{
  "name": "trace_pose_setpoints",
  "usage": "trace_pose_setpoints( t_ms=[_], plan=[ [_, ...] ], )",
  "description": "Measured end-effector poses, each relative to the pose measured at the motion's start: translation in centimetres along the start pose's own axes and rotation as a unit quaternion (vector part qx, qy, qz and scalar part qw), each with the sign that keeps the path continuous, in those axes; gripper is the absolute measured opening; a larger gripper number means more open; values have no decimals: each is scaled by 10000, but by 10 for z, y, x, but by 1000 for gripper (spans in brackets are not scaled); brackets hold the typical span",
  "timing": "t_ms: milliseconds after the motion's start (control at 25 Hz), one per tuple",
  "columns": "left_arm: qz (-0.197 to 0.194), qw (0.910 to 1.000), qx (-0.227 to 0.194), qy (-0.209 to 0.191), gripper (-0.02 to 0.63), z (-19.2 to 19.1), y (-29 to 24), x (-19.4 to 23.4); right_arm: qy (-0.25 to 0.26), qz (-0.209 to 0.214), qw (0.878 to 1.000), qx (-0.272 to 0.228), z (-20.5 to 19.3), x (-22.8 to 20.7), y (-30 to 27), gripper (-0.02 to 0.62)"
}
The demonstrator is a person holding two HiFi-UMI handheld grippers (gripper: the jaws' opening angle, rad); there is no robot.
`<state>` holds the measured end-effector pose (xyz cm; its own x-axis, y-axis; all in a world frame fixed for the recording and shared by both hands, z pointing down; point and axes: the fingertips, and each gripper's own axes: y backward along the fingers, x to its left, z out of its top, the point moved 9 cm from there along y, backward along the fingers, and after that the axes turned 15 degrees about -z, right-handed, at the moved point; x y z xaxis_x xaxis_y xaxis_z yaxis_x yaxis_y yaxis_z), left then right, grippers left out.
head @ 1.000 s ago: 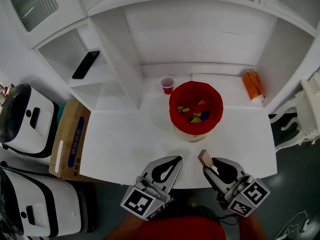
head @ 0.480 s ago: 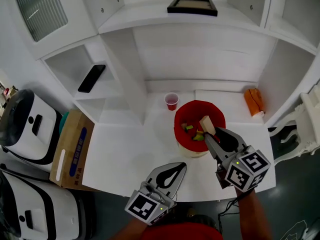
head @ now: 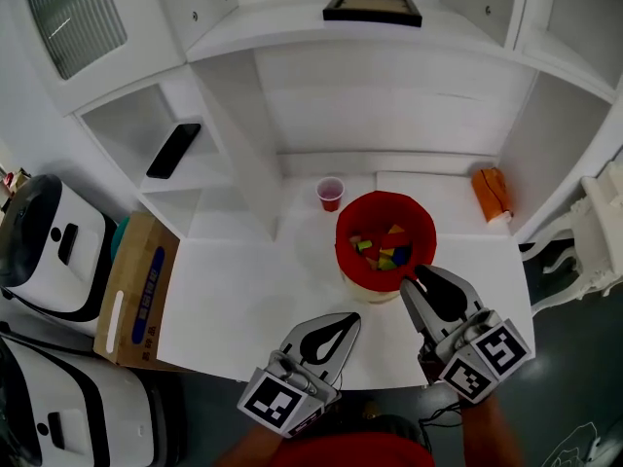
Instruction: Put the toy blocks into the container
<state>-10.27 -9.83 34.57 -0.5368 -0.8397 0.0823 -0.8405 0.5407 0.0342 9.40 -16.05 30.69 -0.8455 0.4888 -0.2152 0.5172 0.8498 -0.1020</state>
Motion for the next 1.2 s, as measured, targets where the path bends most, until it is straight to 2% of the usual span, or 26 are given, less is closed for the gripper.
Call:
trace_pose_setpoints(
  t_ms=[80, 280, 480, 640, 960, 1200],
  plan=[
    [-50, 10000, -22, -25, 14, 4, -1, -3, 72, -36, 9998, -197, 1, 7, 16, 51],
    [-204, 9997, -70, -72, 14, 18, -2, -18, 466, -199, 9972, -549, 3, 22, 51, 8],
    [-394, 9991, -75, -122, 14, 26, -6, -37, 588, -269, 9958, -647, -2, 32, 73, 8],
    [-501, 9986, 165, -6, 14, 27, -9, -51, 517, -274, 9957, -712, -7, 37, 88, 8],
    [-600, 9980, 192, -106, 14, 31, -13, -67, 426, -249, 9961, -733, -15, 44, 104, 6],
    [-604, 9979, 238, -31, 14, 27, -13, -69, 483, -208, 9965, -644, -20, 46, 104, 5]
  ],
)
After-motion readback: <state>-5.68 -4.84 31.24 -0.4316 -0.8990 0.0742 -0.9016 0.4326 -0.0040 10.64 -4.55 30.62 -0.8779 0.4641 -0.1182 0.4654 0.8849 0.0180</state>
